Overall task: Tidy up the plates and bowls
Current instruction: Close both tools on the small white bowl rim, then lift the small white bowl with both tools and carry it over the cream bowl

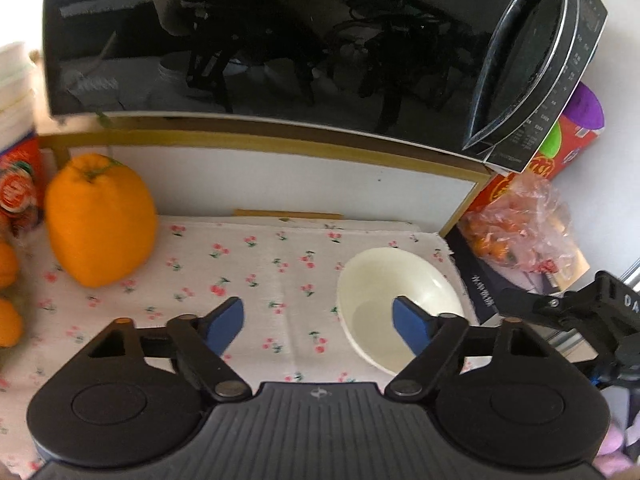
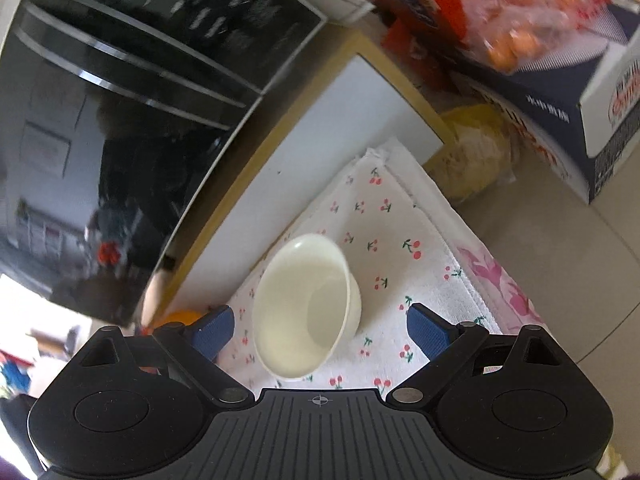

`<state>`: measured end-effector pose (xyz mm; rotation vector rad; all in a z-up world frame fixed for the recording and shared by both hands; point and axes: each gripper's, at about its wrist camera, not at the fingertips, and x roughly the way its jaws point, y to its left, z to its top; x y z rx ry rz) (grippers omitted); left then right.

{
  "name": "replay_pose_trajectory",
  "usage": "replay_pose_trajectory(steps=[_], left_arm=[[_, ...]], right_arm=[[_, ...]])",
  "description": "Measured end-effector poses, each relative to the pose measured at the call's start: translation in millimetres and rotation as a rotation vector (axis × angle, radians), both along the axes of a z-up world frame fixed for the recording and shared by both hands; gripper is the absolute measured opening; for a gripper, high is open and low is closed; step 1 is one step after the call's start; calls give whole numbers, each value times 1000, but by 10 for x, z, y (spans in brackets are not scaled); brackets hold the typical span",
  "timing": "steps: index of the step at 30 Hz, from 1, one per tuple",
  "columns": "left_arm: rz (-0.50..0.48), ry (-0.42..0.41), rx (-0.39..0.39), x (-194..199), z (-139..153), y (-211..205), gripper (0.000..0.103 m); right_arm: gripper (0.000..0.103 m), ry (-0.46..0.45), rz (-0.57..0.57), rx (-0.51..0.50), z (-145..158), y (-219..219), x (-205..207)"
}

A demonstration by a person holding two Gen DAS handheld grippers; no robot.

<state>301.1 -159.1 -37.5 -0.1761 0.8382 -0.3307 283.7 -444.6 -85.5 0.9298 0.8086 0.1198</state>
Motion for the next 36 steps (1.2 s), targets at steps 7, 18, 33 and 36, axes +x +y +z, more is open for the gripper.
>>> replay_pose_trajectory(steps=[7,18,33,36], left_arm=[[19,62,-97,46,-188,-60,40],[33,131,-175,110,-323,5,8],[22,108,-168,9,-186,35,8],[24,99,-168,-55,-104,77,8]], right_arm=[[48,1,3,-7,-142,123,54],[14,17,-1,-38,-221,208,123],[13,15,12,-66,-58,274,67],[13,0,20,-74,34,305,23]])
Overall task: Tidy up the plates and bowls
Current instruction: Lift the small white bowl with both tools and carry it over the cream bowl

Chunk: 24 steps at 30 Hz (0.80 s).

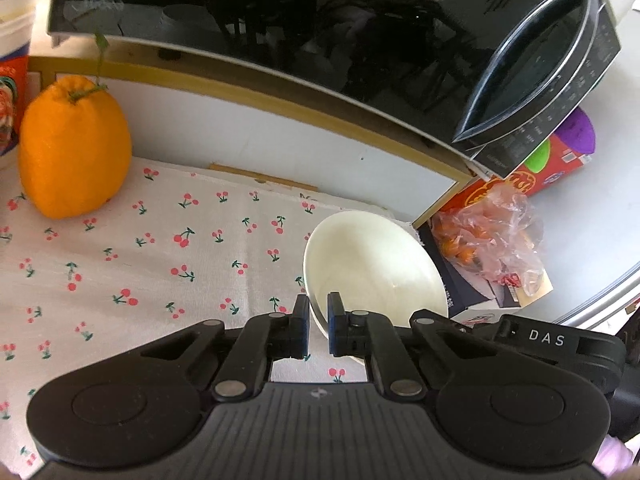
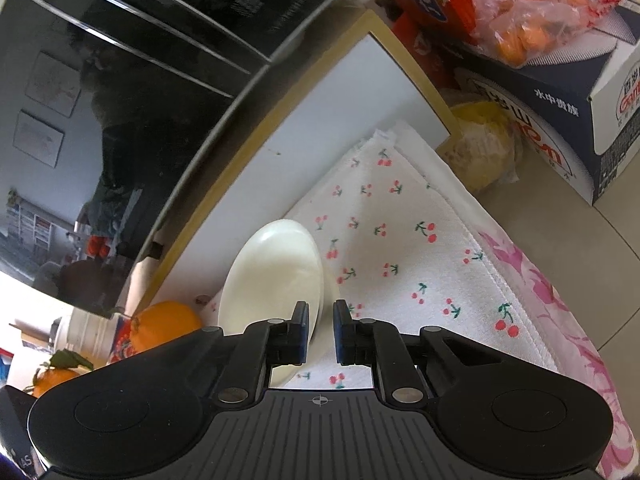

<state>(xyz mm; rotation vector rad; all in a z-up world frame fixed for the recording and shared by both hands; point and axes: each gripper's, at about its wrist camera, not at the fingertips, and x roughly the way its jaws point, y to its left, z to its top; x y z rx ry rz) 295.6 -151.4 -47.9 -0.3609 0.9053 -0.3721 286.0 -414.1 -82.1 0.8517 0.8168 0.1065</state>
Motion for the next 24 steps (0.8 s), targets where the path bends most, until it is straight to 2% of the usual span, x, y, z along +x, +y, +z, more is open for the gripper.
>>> replay_pose_trajectory(steps=[12,24], left_arm=[[24,-24,5,-462,363,334,8],[39,-7,-49,-1018,683,618,8]], right_arm=[[14,-13,56,-22,391,315,-361],[14,2,81,-75,819,663,-919]])
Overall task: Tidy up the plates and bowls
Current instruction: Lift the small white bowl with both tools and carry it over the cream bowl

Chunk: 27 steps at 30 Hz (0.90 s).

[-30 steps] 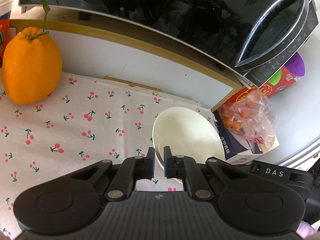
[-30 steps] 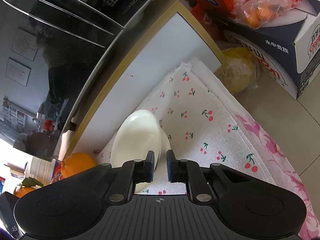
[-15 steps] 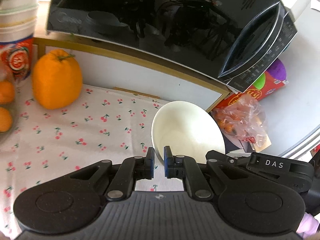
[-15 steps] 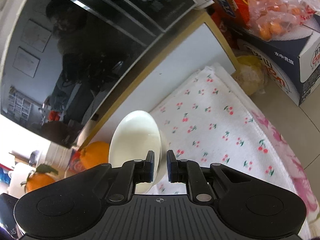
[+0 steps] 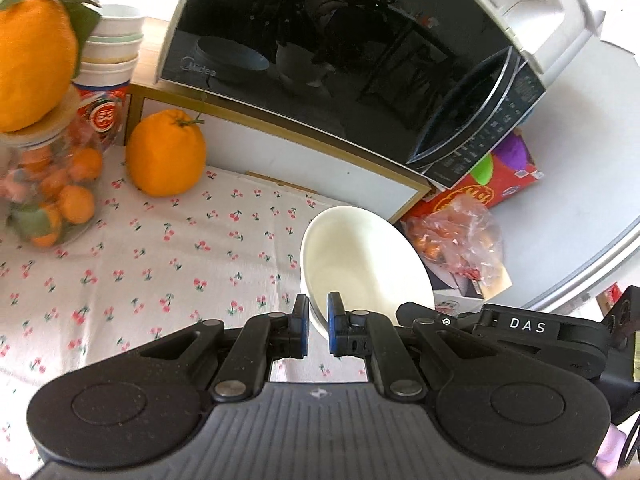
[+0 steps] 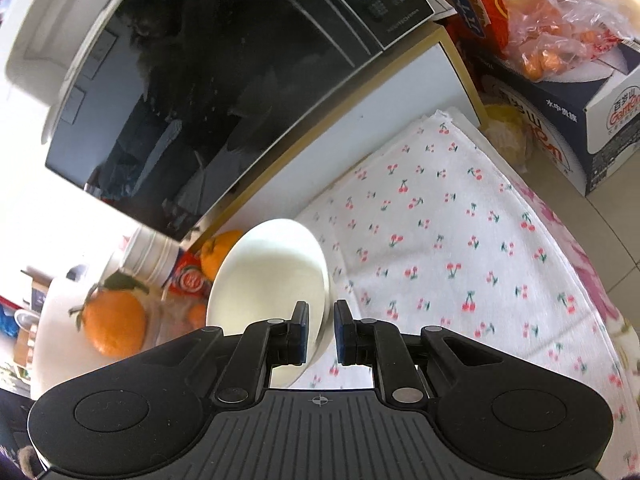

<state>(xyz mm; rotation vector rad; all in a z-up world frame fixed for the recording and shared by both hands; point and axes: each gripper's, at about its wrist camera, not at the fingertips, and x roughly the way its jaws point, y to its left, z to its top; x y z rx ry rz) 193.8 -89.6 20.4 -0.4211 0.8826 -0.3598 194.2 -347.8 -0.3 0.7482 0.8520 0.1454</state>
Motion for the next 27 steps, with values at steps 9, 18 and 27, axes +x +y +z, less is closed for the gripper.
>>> replay_pose_trajectory(steps=[9,18,27], left_arm=[[-12,36,-30,-471,-12,168,8],[-21,82,-81,-865,-139,323,9],[-50,91,-85,-1100,-235,359,9]], right_arm=[[14,2,6,-35,71,179,-513],[14,8,10,-65,21,310,-937],[15,10,2,-122,-104,427,-1226]])
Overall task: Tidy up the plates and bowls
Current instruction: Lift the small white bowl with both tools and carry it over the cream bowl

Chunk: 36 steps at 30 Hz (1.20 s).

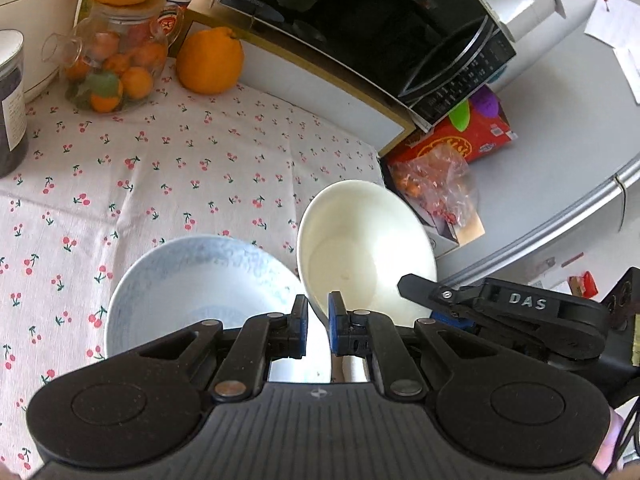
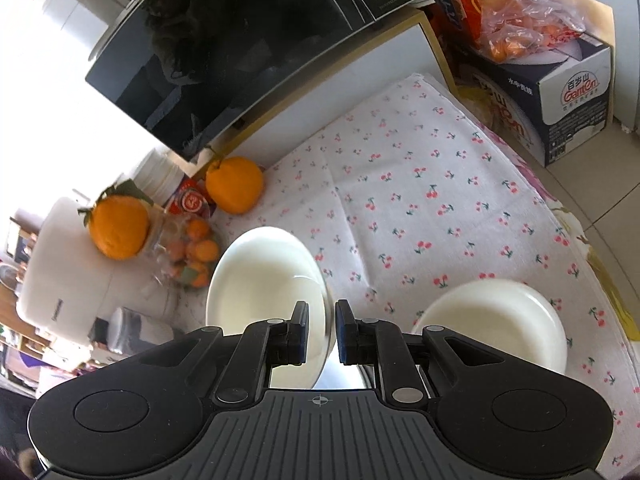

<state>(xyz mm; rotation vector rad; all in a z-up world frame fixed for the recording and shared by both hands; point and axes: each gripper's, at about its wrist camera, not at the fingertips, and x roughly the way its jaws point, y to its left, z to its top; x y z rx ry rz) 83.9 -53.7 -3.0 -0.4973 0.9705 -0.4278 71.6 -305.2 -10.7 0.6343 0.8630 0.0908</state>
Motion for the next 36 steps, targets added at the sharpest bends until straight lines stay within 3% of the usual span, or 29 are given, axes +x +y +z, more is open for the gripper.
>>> replay_pose_trajectory(steps=[12,21,36], left_arm=[[-99,-8,7,-100,-33,-143,10],[-148,22,13,-133,-126,-405,10],[-201,78,88,-186,-360,-877,16]], right_arm=[[17,30,-77,28,-49,-184,-193],[17,5,-103,-77,43,-309,-327],[17,136,-165,-133,-246,-657,-378]])
